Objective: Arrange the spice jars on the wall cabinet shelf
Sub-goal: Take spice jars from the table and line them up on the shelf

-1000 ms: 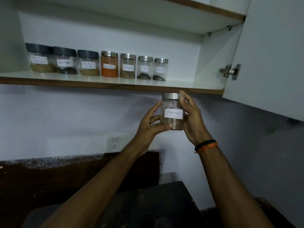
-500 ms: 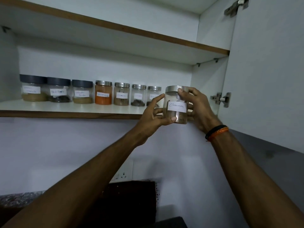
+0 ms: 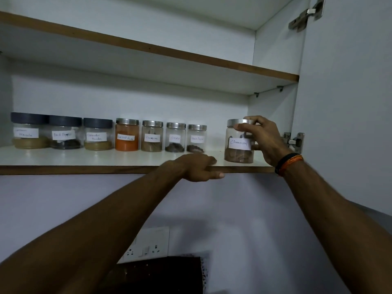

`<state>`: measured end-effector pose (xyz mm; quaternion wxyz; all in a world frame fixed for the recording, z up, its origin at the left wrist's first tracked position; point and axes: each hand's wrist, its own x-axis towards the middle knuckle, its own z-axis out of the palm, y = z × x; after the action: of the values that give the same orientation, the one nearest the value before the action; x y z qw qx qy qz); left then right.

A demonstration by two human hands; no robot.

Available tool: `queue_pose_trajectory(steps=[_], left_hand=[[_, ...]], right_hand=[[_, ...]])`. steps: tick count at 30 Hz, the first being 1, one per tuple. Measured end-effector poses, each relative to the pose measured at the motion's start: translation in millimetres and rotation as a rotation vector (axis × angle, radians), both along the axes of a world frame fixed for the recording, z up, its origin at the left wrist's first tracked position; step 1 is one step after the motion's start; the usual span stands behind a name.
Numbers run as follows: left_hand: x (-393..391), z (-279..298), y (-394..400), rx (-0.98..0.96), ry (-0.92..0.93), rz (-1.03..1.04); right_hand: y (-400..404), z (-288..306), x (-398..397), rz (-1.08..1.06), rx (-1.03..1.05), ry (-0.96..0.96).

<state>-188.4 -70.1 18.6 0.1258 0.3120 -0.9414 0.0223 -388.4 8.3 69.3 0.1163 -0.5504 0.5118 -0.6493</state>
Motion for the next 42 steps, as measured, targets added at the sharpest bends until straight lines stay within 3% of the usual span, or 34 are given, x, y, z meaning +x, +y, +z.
queue_pose_trajectory(steps=[5,16,22,42], left_hand=[[-15,6,-15,0.003,-0.12,0.029],[-21,6,-21,-0.105,-0.157,-0.011],[-22,6,-25,-0.106,-0.136,-0.024],[-22,7,-25,-0.048,-0.089,0.003]], right_hand=[[-34,-1,-16,-0.027,0.005,0.007],[-124,-9,-32,-0.019,0.039,-0.032],[-159,-4,-37,-0.043,0.09,0.139],[-220,4,-51,-0.012,0.191,0.11]])
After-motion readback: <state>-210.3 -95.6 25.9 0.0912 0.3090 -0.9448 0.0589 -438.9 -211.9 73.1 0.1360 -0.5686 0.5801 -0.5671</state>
